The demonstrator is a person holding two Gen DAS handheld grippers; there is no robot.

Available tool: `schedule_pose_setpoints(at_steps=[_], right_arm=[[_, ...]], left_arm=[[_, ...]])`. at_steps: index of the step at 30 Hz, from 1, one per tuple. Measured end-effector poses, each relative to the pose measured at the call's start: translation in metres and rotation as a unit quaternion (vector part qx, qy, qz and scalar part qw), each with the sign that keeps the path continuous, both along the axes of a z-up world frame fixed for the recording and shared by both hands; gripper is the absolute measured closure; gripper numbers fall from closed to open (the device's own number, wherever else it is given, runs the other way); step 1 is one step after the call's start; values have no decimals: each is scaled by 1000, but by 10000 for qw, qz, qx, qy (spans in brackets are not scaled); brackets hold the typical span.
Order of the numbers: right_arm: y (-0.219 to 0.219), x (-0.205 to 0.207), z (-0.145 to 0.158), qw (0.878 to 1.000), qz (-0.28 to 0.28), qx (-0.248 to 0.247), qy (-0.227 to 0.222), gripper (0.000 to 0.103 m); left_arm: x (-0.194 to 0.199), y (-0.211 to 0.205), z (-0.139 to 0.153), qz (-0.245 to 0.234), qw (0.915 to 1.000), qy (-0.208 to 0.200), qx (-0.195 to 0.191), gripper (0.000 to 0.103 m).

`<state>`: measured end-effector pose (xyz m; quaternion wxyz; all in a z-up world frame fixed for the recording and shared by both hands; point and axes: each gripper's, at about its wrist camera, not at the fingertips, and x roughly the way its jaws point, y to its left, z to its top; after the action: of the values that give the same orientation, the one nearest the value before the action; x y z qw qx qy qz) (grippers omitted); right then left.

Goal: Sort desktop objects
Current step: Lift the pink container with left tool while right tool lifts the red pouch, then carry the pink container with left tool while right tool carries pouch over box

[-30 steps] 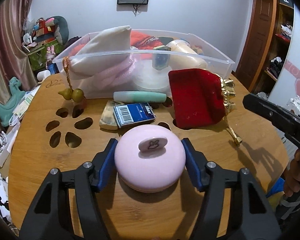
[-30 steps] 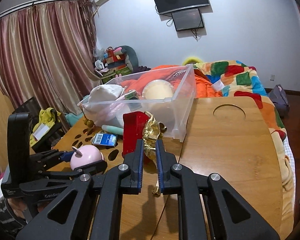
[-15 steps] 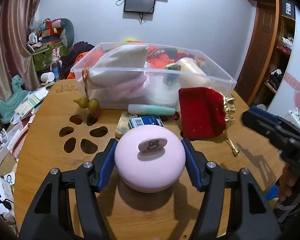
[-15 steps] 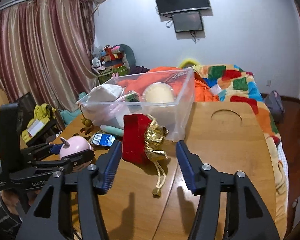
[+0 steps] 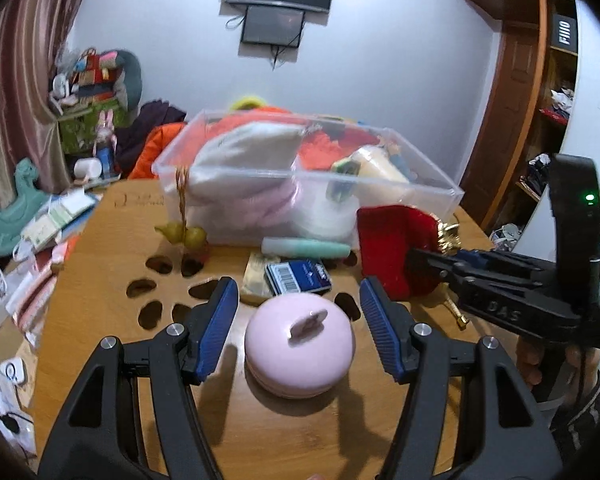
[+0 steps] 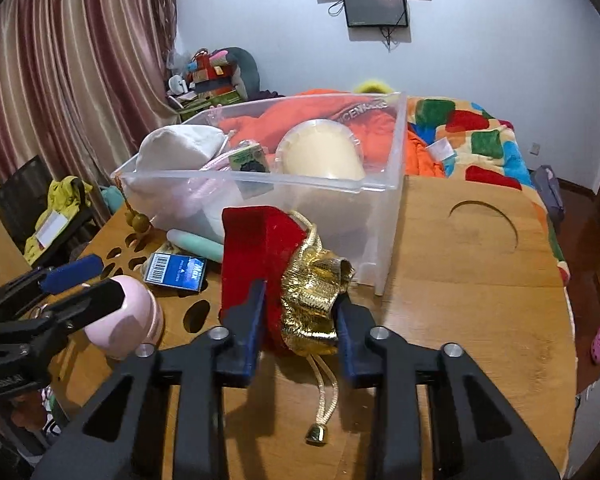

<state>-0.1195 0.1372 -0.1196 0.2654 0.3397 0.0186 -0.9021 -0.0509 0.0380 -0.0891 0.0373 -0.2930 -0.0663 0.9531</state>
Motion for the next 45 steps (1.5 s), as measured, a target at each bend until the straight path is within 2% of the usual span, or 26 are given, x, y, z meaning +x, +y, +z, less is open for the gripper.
schedule_pose_setpoints(at_steps=[6, 15, 25, 35, 45], right_arm=[[2, 9, 4, 9998, 31, -63, 169, 84], [12, 32, 22, 9984, 95, -315, 456, 86], [18, 46, 43, 9959, 119, -507, 742, 87], [16, 46, 63, 9947, 122, -376, 949, 87], [7, 35, 86, 9928, 145, -242, 1165, 87]], left_arm=[[0, 2, -6, -114, 9999, -116, -25, 40], [-12, 1, -27, 92, 9988, -487, -3, 40], [-8, -1, -28, 257, 9985, -482, -29, 40], [-11, -15, 7, 267, 9995, -166, -64, 40], [-32, -37, 62, 181, 9996, 174, 103, 40]])
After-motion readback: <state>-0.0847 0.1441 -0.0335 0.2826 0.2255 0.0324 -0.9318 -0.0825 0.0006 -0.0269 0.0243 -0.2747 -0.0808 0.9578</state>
